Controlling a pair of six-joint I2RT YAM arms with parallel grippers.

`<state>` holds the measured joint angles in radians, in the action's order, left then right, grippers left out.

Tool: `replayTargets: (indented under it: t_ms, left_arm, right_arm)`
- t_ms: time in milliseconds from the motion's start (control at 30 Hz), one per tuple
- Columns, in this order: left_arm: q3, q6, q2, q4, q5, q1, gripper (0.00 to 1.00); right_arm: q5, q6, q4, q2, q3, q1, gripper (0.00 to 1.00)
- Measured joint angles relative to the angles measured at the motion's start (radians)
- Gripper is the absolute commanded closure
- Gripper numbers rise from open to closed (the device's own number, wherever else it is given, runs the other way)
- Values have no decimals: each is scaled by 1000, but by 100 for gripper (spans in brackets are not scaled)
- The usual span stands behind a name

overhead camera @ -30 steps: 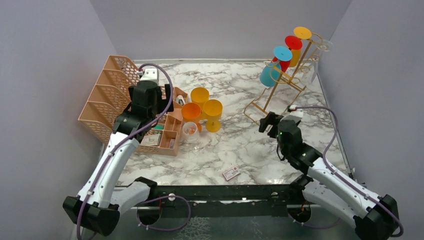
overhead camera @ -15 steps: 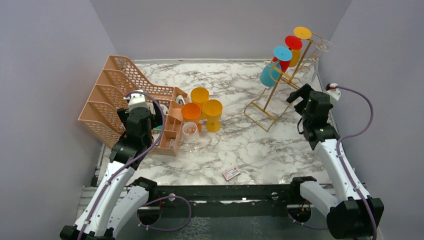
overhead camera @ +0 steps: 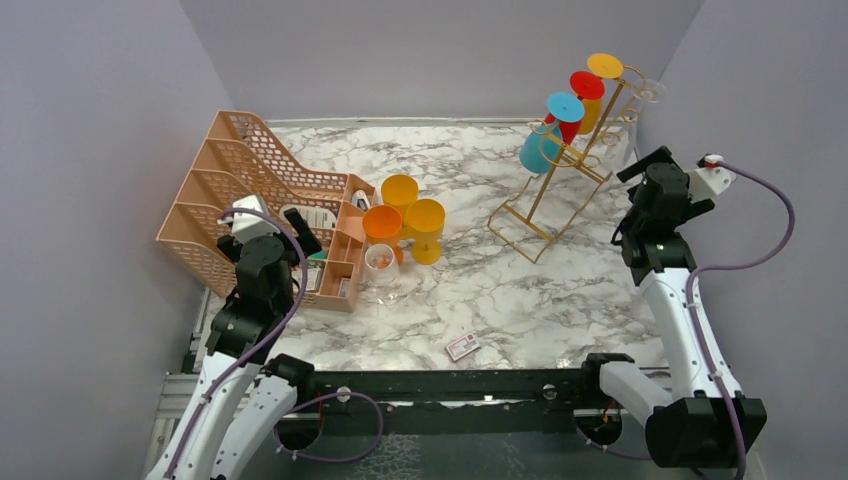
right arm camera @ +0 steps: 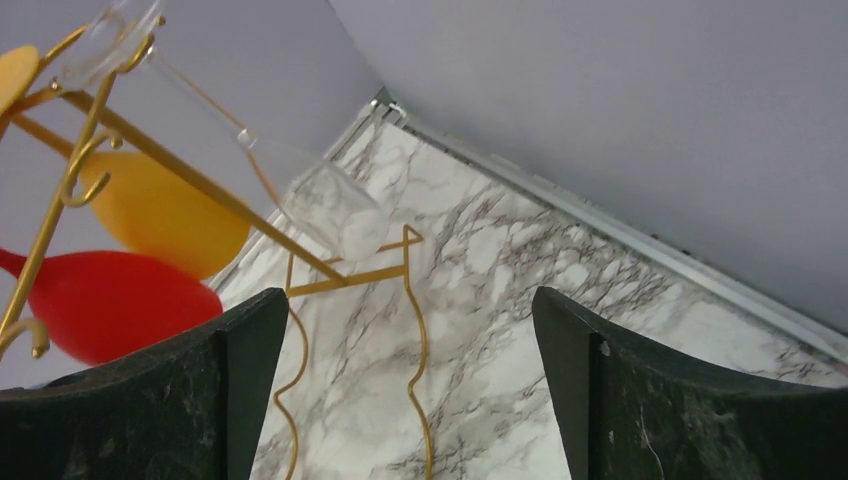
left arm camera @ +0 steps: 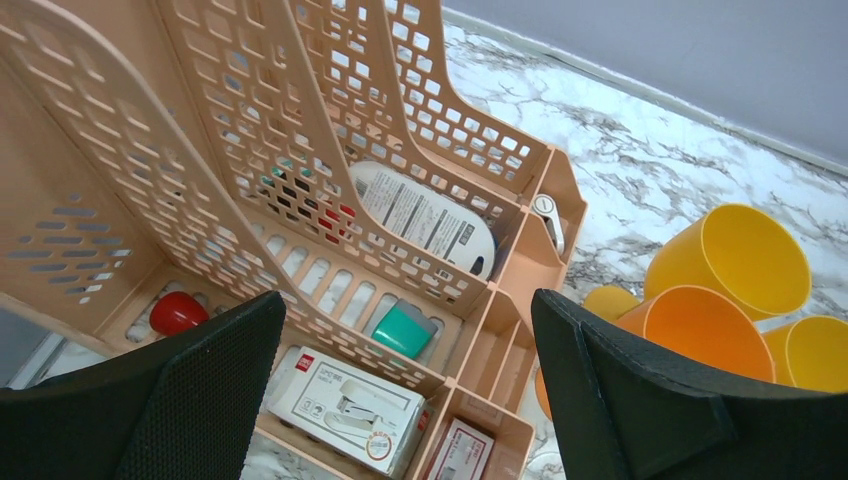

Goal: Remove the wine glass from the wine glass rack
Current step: Pick up the wine glass from the wine rack.

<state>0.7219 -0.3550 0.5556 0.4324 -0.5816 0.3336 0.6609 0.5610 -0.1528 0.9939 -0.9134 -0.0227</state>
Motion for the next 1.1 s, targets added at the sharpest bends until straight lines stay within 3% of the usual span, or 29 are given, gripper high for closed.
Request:
replayTargets:
  t_ms: [233, 333, 600, 733, 833, 1100]
  left_arm:
    - [-7, -4, -45, 14, -18, 0, 1]
    - [-7, -4, -45, 19, -17, 0, 1]
    - [-7, -4, -29, 26, -16, 0, 1]
    - [-7, -4, -14, 27, -16, 0, 1]
    - [-7, -4, -8, 27, -15, 0, 1]
    - [-7, -4, -2, 27, -13, 0, 1]
  right_arm:
    - [44, -124, 30, 29, -128, -19, 7]
    - [37, -179, 57, 69, -235, -19, 1]
    - [-377, -85, -48, 267, -616, -162, 1]
    - [-533, -36, -90, 331, -666, -184, 16]
    - [-615, -1, -124, 369, -666, -225, 21]
    - [-681, 55, -138, 417, -652, -274, 35]
